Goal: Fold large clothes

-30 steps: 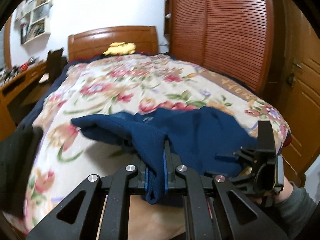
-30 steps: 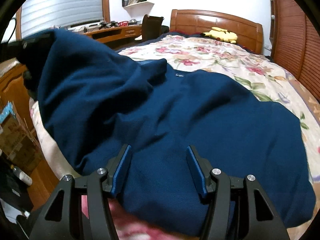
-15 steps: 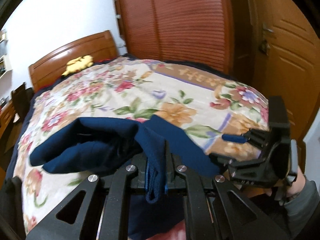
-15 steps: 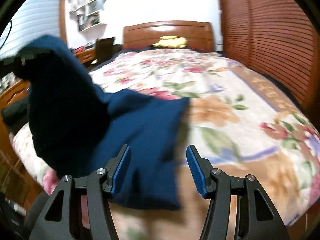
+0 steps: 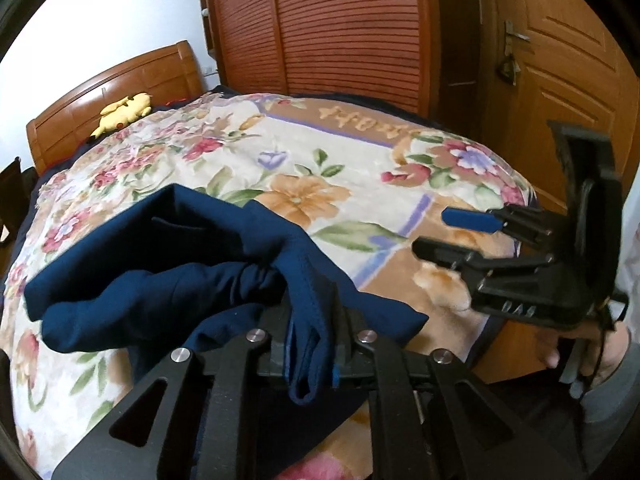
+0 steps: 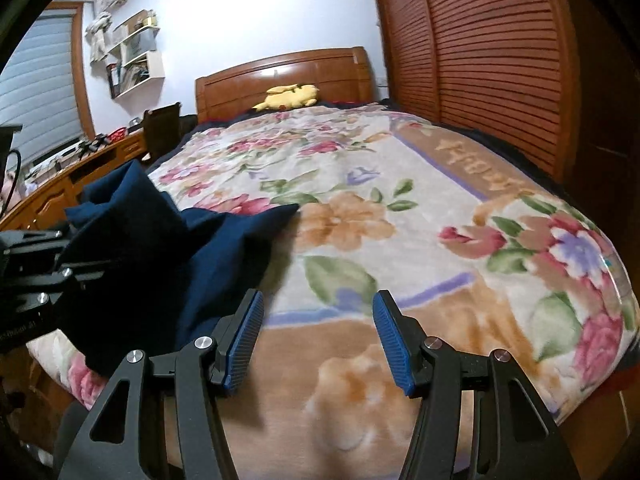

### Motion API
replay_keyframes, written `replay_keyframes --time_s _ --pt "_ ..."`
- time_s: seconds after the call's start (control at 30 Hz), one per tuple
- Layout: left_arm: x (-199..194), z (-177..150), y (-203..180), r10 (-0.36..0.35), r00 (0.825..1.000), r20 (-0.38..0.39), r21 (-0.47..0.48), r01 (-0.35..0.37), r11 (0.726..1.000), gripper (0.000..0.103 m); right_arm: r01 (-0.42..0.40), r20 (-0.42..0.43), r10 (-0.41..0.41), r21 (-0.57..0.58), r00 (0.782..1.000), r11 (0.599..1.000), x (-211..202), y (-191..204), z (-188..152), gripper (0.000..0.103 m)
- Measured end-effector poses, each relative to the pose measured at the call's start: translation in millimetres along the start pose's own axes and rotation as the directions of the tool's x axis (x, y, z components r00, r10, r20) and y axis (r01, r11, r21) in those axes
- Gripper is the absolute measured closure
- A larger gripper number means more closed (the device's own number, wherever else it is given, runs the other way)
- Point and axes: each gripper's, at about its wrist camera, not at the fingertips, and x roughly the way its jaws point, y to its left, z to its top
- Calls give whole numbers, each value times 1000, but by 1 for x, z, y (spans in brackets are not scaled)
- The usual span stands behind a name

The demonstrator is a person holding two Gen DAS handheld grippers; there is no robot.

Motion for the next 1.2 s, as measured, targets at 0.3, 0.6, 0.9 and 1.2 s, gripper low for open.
replay_keyframes --time_s 0.3,0.6,0.9,1.2 --pt "-86 -2 37 6 985 174 -62 5 998 26 -34 23 35 -45 999 998 6 19 -1 44" --pt "-128 -49 120 153 968 198 -190 -115 975 23 -70 96 81 -118 992 991 -10 30 7 44" --pt "-140 -100 175 250 955 162 -279 -199 940 23 -125 87 145 -207 986 970 -3 65 40 44" --pt "-143 -132 193 285 949 135 -303 -234 924 23 -227 -25 234 -363 972 904 43 146 70 44"
